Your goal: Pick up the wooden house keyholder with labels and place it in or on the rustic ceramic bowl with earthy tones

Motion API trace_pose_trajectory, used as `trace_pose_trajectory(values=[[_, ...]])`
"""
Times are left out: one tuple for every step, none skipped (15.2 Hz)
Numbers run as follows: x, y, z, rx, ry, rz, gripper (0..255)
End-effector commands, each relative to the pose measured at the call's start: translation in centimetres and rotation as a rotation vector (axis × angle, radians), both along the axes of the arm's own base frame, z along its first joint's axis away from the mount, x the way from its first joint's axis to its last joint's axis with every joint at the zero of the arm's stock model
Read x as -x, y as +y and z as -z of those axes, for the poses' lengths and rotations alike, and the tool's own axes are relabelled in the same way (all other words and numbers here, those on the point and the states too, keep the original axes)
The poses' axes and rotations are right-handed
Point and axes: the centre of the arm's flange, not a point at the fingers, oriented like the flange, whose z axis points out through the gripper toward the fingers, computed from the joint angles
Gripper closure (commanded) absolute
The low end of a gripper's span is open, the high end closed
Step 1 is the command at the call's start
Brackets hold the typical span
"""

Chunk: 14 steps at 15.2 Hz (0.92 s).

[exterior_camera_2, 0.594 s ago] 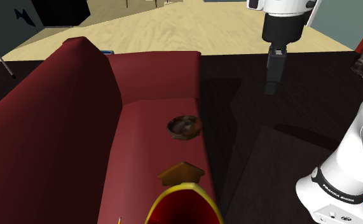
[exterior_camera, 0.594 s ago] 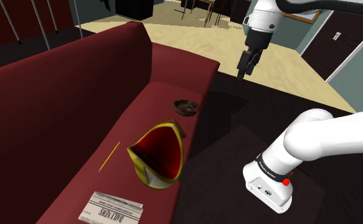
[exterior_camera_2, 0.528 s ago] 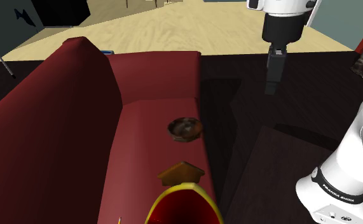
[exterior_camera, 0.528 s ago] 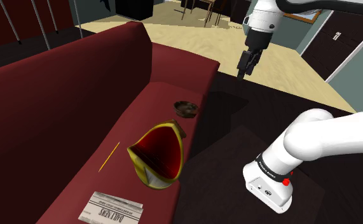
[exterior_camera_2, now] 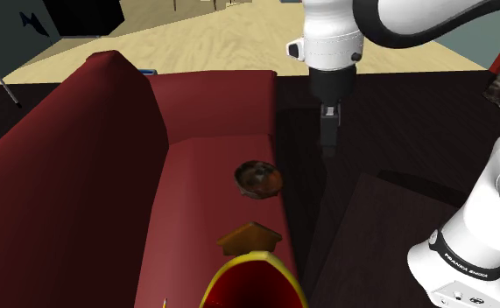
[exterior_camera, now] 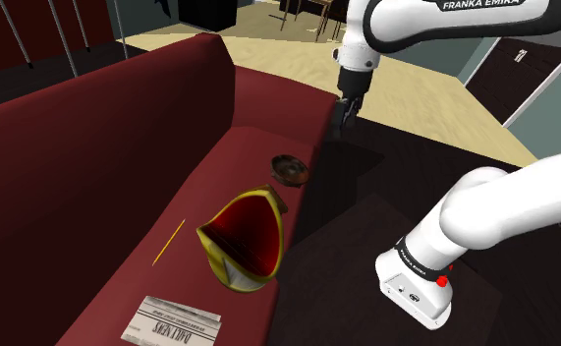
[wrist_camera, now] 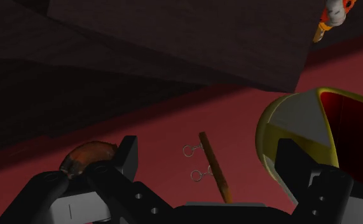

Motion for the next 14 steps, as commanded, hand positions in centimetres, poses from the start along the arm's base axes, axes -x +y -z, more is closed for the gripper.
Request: trace_pose_trajectory(values=[[-1.8, 1.4, 2.2, 0.012, 0.014, -0.036, 0], [-2.6, 2.0, 3.3, 0.018, 0.022, -0.053, 0], [-3.4, 2.6, 4.3, 0.025, 0.029, -0.070, 0], [-4.1, 3.3, 5.4, 0.031, 0.036, -0.087, 0], [-4.9, 3.9, 6.4, 0.038, 0.044, -0.104, 0], [-5.6, 4.6, 7.5, 0.044, 0.051, -0.122, 0], [-6.3, 5.2, 8.6, 0.050, 0.059, -0.139, 0], [-7.0, 5.9, 9.7, 0.057, 0.066, -0.156, 0], [-7.7, 6.5, 10.8, 0.063, 0.073, -0.173, 0], [-8.4, 7.2, 11.9, 0.069, 0.081, -0.191, 0], [-9.0, 7.9, 13.0, 0.076, 0.088, -0.208, 0], [-9.6, 8.6, 14.1, 0.082, 0.096, -0.225, 0], [-10.2, 9.3, 15.3, 0.088, 0.103, -0.242, 0], [-10.8, 9.9, 16.4, 0.095, 0.110, -0.259, 0]])
